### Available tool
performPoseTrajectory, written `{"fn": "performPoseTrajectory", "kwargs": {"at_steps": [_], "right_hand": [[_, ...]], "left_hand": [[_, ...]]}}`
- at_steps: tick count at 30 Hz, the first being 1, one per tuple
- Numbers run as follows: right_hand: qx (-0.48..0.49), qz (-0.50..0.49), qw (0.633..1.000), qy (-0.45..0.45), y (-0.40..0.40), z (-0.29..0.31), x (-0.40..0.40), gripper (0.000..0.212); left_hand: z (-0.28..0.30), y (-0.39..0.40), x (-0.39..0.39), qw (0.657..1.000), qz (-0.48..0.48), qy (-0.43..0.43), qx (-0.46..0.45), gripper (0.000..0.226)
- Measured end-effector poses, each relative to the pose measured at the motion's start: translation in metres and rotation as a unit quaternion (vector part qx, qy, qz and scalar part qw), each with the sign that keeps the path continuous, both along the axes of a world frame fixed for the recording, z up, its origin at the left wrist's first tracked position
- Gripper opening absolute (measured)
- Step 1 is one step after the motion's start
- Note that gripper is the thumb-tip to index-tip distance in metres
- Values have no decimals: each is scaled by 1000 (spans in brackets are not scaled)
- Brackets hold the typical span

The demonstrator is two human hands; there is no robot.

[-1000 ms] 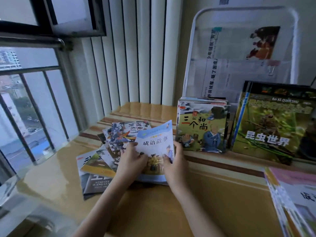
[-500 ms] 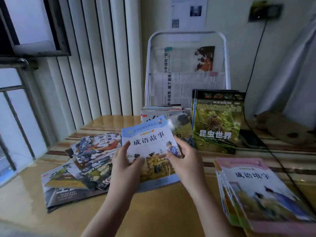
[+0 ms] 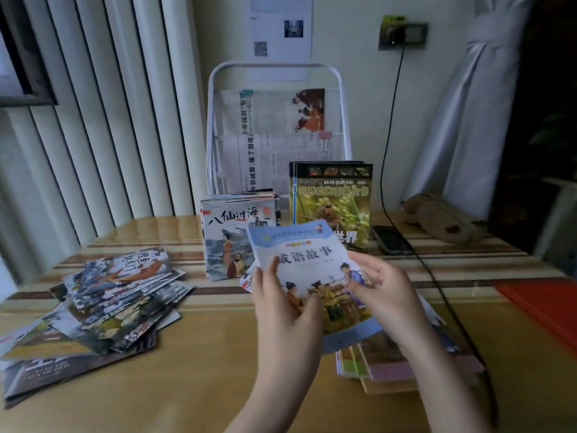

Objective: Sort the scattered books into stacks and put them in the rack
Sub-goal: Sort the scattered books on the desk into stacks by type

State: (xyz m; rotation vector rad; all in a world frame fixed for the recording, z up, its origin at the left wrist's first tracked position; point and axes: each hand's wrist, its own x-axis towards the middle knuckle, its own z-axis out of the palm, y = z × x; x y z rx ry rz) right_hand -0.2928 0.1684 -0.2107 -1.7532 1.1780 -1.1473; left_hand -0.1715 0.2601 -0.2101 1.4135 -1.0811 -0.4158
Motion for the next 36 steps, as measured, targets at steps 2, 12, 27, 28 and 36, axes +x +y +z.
{"fn": "performPoseTrajectory", "kwargs": {"at_steps": [2, 12, 27, 28, 36], "right_hand": [[-11, -60, 997, 44, -4, -1, -27, 42], [74, -161, 972, 152, 3, -35, -95, 40], [129, -129, 959, 219, -9, -53, -76, 28], [131, -133, 951, 248, -8, -51, -74, 32], [-53, -95, 892, 438, -31, 15, 1, 60]], "left_hand": [[-3, -8, -22, 998, -54, -10, 20, 63], [-43, -29, -72, 940, -184, -187, 219, 78], [-61, -44, -37, 862, -249, -370, 240, 124], [-61, -42, -34, 867, -263, -353, 231, 126], [-61, -76, 57, 994, 58, 20, 94, 68]]}}
